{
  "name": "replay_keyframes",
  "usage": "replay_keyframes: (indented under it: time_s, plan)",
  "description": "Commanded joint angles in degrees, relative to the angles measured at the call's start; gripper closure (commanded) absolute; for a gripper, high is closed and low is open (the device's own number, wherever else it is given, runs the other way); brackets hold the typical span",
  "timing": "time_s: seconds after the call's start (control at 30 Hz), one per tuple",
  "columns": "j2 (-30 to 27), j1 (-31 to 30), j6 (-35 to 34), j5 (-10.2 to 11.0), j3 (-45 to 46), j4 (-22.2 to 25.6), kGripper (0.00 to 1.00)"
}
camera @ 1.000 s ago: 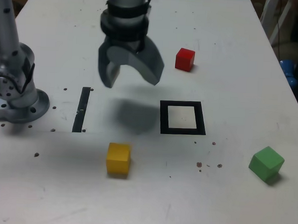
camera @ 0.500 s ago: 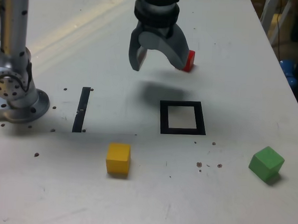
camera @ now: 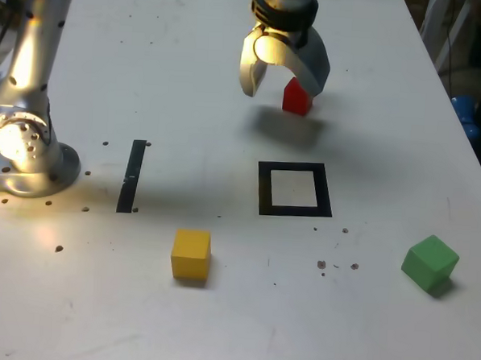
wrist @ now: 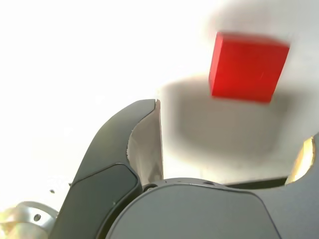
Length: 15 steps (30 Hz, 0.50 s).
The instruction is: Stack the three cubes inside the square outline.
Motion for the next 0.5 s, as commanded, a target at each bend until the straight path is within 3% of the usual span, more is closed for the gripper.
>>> replay_keyframes:
  time_s: [0.0,0.47]
  plan:
    - [1.6,0.4,0.7,0.2,-1.7,0.2,0.03]
    - [8.7,0.9,1.5,1.2,-8.3,0.2,0.13]
